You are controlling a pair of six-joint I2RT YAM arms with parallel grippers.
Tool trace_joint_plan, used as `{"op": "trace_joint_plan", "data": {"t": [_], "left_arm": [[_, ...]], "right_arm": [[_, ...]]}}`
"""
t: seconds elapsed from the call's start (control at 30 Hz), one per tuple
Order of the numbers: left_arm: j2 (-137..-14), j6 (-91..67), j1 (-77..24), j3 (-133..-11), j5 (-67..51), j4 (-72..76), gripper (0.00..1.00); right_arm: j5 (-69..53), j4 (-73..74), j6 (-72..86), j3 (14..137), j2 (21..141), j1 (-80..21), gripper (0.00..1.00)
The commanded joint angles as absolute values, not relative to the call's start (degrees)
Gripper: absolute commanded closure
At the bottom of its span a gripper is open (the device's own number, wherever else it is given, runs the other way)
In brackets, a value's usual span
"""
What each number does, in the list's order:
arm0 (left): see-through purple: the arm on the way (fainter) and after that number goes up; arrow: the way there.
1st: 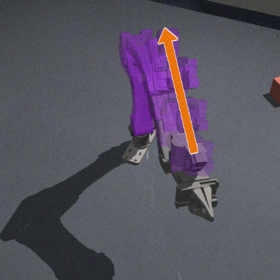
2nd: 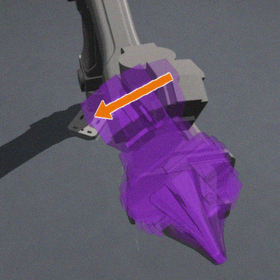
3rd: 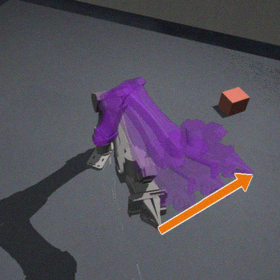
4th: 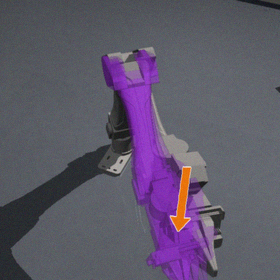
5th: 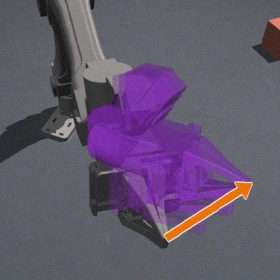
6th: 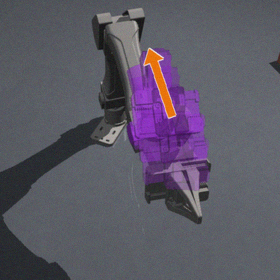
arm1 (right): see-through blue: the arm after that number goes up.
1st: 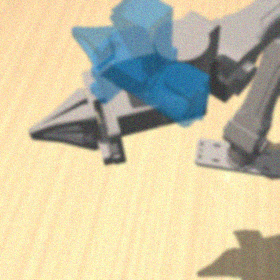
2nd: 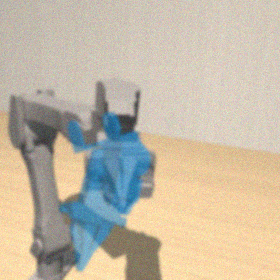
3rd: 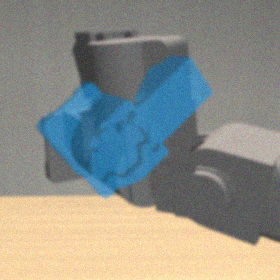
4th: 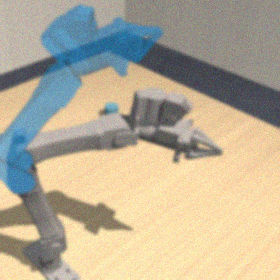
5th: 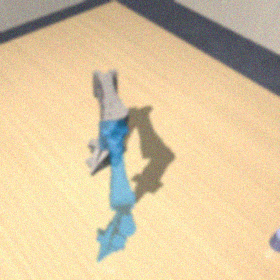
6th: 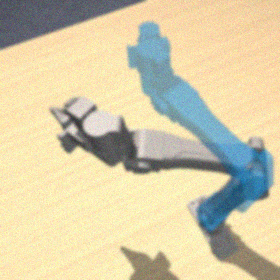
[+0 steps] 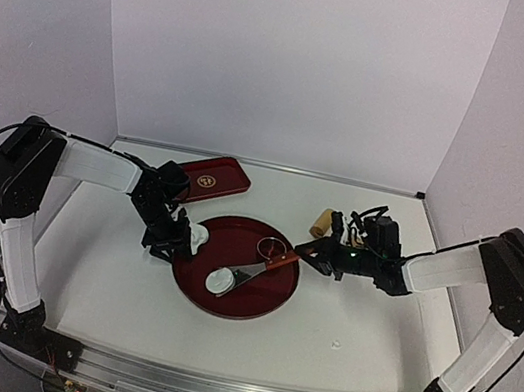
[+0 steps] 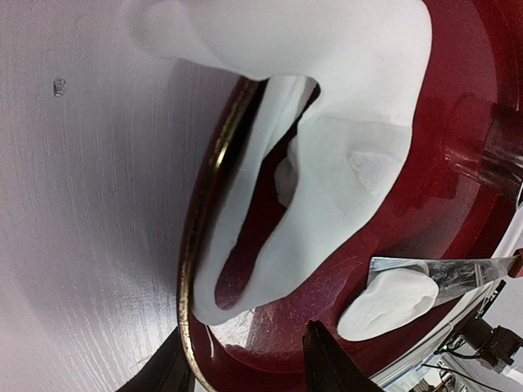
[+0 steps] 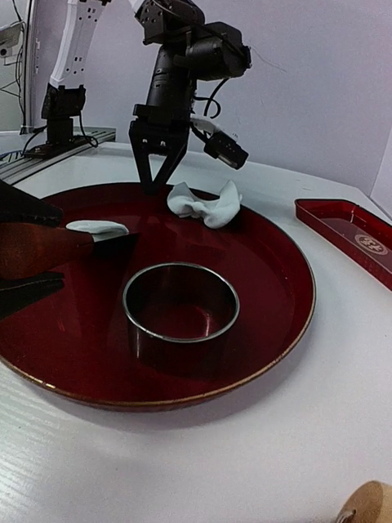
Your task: Roll out the dumpling wrappers from the dough
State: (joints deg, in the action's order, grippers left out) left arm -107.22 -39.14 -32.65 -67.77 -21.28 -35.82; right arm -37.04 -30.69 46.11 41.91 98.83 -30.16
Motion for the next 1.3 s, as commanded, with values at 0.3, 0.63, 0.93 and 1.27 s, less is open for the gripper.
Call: {"op": "trace_joint_plan", "data": {"t": [0.3,0.63,0.93,1.27], "left_arm": [[-105.2,-38.6,-33.0,-68.1,-24.2,-33.9,0.55],[-104.1,-38.7,-33.0,-69.4,-23.3,-35.0,0.49],[-101.9,-38.8,-33.0,-70.8,-21.5,-36.9,0.46],[-99.0,-39.3,-33.0,-71.4,-19.1,-39.4,0.37]], "right_arm": [[-36.5,-25.9,41.2,43.5,108.4,-31.7,1.0],[-43.0,-32.9,47.0,45.6,107.9,-29.2,1.0],[-46.1,-38.2,51.8,45.8,108.2,-27.5,1.0],[-47.9,-38.7,55.8,49.1,105.6,-26.8,1.0]]}}
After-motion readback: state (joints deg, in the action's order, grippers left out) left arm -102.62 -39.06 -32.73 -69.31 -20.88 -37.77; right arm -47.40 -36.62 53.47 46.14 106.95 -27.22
